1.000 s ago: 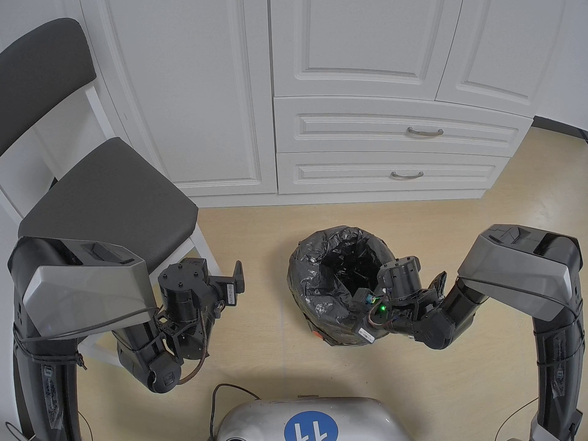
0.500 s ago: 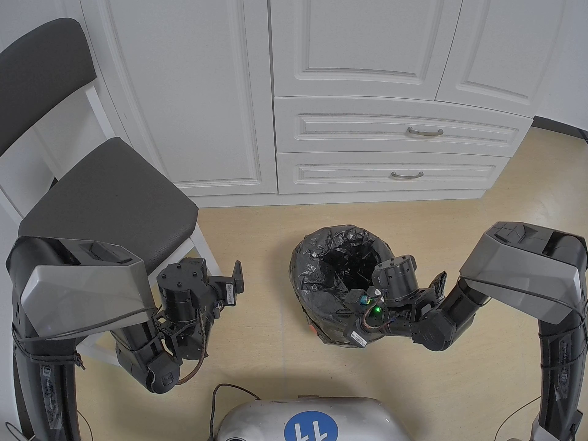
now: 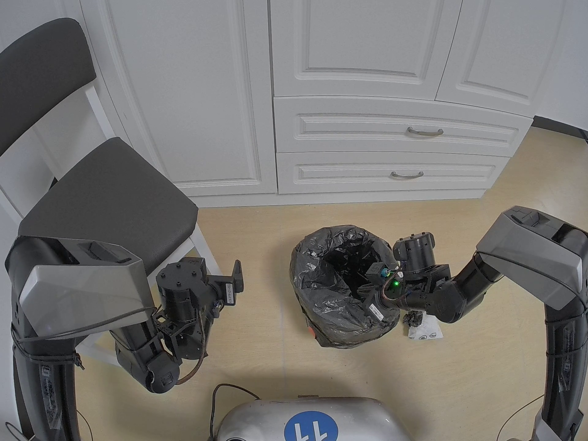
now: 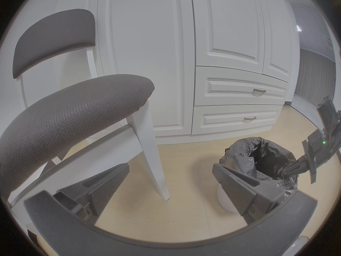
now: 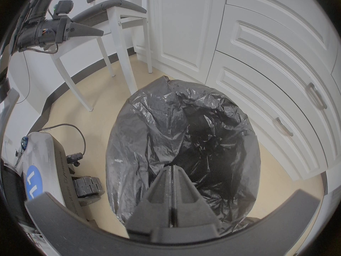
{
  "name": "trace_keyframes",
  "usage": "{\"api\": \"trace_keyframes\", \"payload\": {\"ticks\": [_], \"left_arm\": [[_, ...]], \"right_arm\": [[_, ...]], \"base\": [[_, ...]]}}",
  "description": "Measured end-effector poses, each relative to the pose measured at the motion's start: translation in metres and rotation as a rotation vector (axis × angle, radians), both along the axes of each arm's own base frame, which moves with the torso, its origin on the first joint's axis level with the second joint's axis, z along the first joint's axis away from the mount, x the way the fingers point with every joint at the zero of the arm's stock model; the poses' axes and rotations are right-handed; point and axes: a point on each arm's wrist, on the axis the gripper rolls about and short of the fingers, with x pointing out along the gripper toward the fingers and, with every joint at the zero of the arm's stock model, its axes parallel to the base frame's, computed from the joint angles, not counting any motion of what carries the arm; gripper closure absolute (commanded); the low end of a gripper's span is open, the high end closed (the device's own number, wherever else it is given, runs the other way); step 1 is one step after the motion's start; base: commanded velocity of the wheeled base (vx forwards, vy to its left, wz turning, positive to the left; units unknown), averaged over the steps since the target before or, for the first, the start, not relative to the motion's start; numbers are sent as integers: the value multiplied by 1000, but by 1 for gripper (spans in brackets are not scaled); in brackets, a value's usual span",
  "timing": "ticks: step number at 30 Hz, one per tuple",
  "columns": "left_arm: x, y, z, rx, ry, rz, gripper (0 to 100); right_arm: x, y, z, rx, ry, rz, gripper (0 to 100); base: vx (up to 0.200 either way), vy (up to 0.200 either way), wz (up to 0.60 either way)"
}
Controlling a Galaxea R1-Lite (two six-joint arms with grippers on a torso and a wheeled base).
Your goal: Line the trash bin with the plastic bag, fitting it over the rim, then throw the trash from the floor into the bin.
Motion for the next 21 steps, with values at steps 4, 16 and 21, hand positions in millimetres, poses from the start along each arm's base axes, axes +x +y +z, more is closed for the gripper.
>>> {"api": "trace_keyframes", "payload": {"ticks": [4, 16, 21], "left_arm": [[0, 0, 0, -1, 0, 1, 0], [0, 1, 0, -2, 1, 14, 0], [0, 1, -1, -2, 1, 14, 0]], "right_arm": [[2, 1, 2, 8, -6, 4, 100], [32, 14, -9, 72, -46, -124, 100], [48, 24, -22, 127, -40, -182, 100]], "base": [[0, 0, 0], [0, 0, 0], [0, 0, 0]]}}
